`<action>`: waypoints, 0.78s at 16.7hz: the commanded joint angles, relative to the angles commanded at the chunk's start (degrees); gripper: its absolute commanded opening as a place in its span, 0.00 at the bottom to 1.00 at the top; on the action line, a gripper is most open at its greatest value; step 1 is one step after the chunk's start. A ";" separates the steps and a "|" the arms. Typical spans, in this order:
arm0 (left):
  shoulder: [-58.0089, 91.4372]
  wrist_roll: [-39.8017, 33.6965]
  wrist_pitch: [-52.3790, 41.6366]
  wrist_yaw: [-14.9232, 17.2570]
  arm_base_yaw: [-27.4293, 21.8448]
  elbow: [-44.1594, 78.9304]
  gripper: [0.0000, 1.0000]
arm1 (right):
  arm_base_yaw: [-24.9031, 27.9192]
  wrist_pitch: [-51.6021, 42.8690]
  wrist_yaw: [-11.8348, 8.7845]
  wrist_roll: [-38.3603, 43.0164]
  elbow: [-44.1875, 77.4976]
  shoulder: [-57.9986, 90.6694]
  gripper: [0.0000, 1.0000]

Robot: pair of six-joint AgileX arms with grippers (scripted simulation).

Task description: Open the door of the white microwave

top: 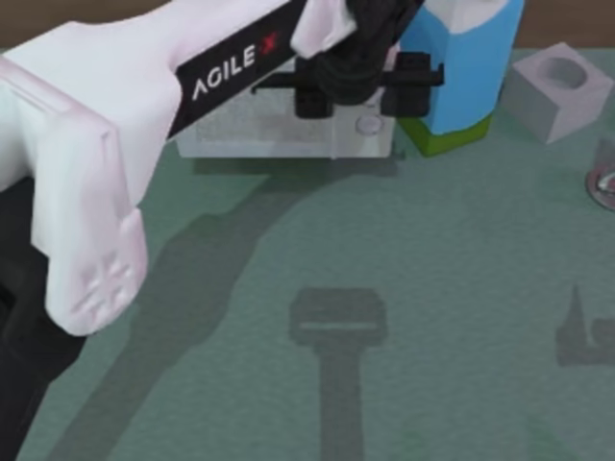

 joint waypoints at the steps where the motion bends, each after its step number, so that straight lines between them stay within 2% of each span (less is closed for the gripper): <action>1: 0.00 0.00 0.00 0.00 0.00 0.00 0.00 | 0.00 0.00 0.00 0.00 0.00 0.00 1.00; 6: 0.00 0.00 0.00 0.00 0.00 0.00 0.00 | 0.00 0.00 0.00 0.00 0.00 0.00 1.00; 7: -0.17 -0.46 0.31 1.19 -2.00 -1.63 0.00 | 0.00 0.00 0.00 0.00 0.00 0.00 1.00; 13: -5.57 -1.44 3.61 -0.59 -1.91 -10.24 0.00 | 0.00 0.00 0.00 0.00 0.00 0.00 1.00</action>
